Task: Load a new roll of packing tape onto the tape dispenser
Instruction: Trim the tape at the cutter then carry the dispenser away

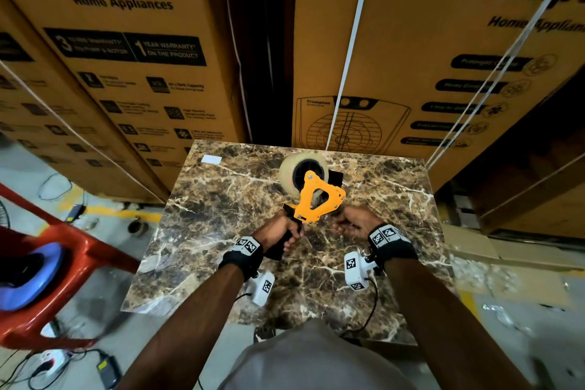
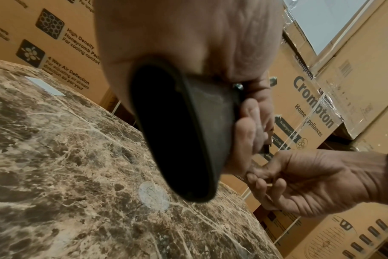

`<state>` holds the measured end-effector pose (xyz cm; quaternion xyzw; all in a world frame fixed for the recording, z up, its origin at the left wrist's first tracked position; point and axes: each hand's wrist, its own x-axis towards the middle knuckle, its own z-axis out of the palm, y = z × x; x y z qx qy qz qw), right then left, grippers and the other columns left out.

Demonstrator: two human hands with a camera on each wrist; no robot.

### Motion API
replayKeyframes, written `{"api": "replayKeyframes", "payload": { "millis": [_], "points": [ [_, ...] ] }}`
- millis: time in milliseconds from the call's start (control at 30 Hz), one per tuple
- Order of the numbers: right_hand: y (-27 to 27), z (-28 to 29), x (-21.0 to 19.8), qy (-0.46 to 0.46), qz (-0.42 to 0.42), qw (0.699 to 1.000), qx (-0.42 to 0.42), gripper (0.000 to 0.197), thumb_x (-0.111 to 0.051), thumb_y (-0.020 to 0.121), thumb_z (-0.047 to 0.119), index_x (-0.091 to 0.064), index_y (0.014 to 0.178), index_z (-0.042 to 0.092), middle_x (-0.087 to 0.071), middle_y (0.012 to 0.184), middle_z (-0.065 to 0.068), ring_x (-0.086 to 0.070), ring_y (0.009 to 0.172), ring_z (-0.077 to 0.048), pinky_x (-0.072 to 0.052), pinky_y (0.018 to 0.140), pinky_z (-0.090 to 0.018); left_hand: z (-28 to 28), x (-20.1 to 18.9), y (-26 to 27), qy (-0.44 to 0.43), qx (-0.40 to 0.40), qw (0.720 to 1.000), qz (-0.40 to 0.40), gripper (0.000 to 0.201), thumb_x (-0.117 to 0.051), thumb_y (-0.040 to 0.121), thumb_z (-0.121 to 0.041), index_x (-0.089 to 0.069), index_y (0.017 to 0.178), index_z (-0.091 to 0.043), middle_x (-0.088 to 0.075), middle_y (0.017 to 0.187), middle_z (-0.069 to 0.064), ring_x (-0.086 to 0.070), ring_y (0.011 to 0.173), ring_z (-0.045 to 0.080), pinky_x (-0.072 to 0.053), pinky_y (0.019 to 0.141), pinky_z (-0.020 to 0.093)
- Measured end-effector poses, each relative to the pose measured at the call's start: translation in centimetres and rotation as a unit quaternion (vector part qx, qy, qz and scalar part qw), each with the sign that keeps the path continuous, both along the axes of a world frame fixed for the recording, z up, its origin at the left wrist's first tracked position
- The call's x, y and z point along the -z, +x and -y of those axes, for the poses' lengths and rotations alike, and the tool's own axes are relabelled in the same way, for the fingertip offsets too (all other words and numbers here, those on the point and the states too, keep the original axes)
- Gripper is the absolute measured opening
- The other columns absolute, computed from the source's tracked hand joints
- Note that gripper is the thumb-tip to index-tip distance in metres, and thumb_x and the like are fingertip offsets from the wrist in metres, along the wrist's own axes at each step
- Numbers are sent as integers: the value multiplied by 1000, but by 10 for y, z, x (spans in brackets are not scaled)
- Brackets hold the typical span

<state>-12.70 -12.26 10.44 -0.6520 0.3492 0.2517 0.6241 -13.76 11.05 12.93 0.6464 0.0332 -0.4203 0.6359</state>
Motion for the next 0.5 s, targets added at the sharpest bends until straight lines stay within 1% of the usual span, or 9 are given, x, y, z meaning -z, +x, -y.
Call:
{"api": "replayKeyframes", "payload": {
  "millis": [67,100,133,200,267,300,367,433,500],
  "points": [
    [0,1,1,-12,12,1000,-3,17,-52,98,-4,-68,94,-6,-69,77,-17,-61,49,-16,-48,40,-22,0,3,-2,23,3,1000,16,12,-46,75,5,-54,67,-1,-43,52,9,-34,41,20,-28,47,25],
    [-1,0,3,-20,19,1000,-2,16,-54,97,-2,-69,93,-5,-69,75,-17,-61,51,-17,-48,41,-23,0,2,-3,24,1,1000,15,12,-47,76,6,-54,69,-1,-45,52,10,-36,40,21,-29,46,25],
    [-1,0,6,-31,26,999,4,15,-56,97,0,-70,91,-3,-70,72,-15,-62,53,-18,-48,42,-24,1,3,-4,23,-1,1000,10,11,-47,76,5,-54,70,0,-45,52,10,-36,39,21,-30,45,25],
    [0,-2,11,-58,34,998,17,16,-60,96,4,-71,85,0,-71,66,-13,-64,52,-19,-48,42,-25,1,3,-5,26,-4,1000,-5,9,-49,77,3,-54,71,-1,-39,52,8,-29,37,18,-25,44,24],
    [1,-3,15,-79,42,996,20,16,-63,94,2,-72,82,-3,-71,63,-15,-62,44,-17,-44,37,-22,0,4,-5,28,0,999,-19,9,-51,80,-2,-54,72,-4,-35,52,6,-26,36,17,-21,43,25],
    [0,-4,13,-87,45,995,12,14,-64,93,1,-72,83,-4,-71,63,-16,-59,40,-16,-42,36,-21,0,4,-6,31,4,999,-25,10,-54,82,-7,-54,72,-6,-34,52,5,-26,36,17,-21,43,26],
    [-2,-4,9,-99,51,994,-4,13,-63,92,-2,-71,82,-6,-69,61,-17,-54,34,-15,-40,34,-21,-3,3,-7,50,15,998,-20,20,-61,84,-16,-54,67,-9,-35,51,4,-28,36,17,-23,41,26],
    [-3,-1,6,-109,50,993,-20,18,-59,92,-5,-70,77,-5,-68,55,-14,-53,33,-15,-40,34,-21,-3,1,-11,70,21,997,-7,29,-65,87,-15,-51,62,-12,-36,51,4,-28,36,17,-22,42,26],
    [-2,2,8,-109,49,992,-32,21,-55,93,-5,-70,79,-8,-70,59,-17,-56,38,-18,-42,38,-25,-3,-1,-14,82,25,996,2,30,-65,90,-11,-50,64,-13,-37,51,3,-27,37,16,-22,42,26]
  ]
}}
